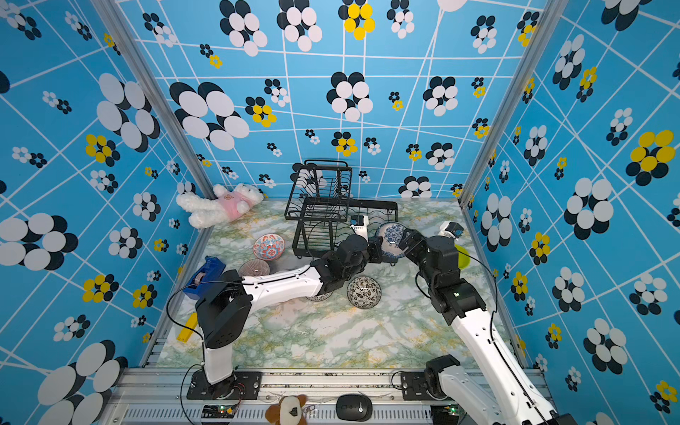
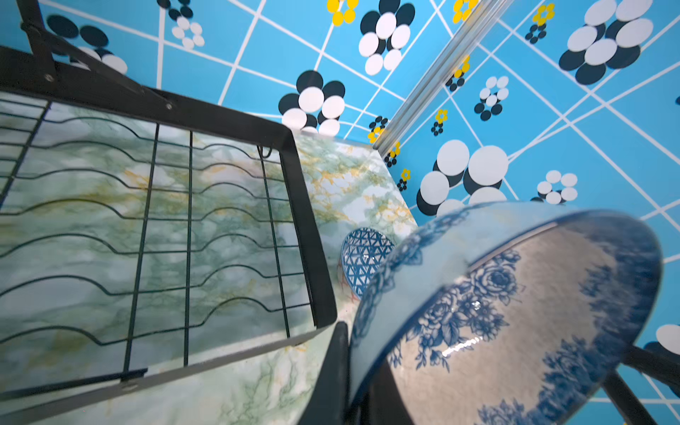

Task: Load bowls into a dish rack
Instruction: Pick up the bowl from the middle-right of the table.

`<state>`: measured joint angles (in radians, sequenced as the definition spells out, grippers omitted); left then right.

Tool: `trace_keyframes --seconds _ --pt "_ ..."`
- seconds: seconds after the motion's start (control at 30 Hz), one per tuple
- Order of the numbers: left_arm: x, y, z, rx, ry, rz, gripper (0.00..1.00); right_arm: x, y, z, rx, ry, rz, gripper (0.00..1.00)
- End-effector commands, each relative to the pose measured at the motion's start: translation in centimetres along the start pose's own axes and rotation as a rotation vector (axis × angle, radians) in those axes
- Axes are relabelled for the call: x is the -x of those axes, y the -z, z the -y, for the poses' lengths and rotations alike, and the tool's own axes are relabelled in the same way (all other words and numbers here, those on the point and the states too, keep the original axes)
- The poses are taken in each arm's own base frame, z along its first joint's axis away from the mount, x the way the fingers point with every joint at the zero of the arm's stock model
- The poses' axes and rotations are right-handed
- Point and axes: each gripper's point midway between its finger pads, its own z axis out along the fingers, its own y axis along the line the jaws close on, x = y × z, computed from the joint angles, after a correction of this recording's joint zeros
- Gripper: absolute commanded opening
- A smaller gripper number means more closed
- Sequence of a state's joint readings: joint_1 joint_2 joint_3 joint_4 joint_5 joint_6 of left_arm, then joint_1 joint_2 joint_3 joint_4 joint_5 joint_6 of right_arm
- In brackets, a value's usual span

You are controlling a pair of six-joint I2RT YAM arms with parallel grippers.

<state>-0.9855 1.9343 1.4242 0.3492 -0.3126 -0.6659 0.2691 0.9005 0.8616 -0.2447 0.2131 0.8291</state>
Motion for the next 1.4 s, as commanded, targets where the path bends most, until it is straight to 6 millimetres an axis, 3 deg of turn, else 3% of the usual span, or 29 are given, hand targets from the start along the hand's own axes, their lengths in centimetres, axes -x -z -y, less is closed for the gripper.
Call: trace_keyframes --seconds 0.0,0.23,0.53,0.8,0.93,1.03,1.2,1.37 --pt "3.8 -0.2 3.0 -0.021 -0.052 0.181 0.0 1.4 1.2 -0.9 0.024 -0.132 -0.006 0.99" --pt "2.9 -1.3 3.5 0.024 -0.165 0.223 0.0 3.6 1.9 -1.7 0.051 -0.343 0.019 0.99" --pt "2.0 -2.5 3.6 0.071 -0.283 0.253 0.0 1.9 0.2 -1.7 0.114 -0.674 -0.035 0.99" --pt "1.5 -2.2 4.2 0.069 -0.324 0.281 0.0 1.1 -1.1 -1.4 0.133 -0.805 -0.029 0.99" --pt "1.2 -1.7 5.2 0.058 -0.356 0.295 0.0 1.4 -2.2 -1.8 0.156 -0.86 -0.018 0.86" --pt "1.2 -1.3 5.6 0.052 -0.366 0.31 0.0 2.0 -2.9 -2.1 0.175 -0.899 0.005 0.71" --pt "1.3 -0.5 5.8 0.066 -0.39 0.331 0.0 3.4 -3.1 -2.3 0.18 -0.921 0.062 0.43" --pt "1.6 0.4 6.0 0.073 -0.414 0.359 0.0 3.5 -3.8 -2.5 0.206 -0.945 0.068 0.1"
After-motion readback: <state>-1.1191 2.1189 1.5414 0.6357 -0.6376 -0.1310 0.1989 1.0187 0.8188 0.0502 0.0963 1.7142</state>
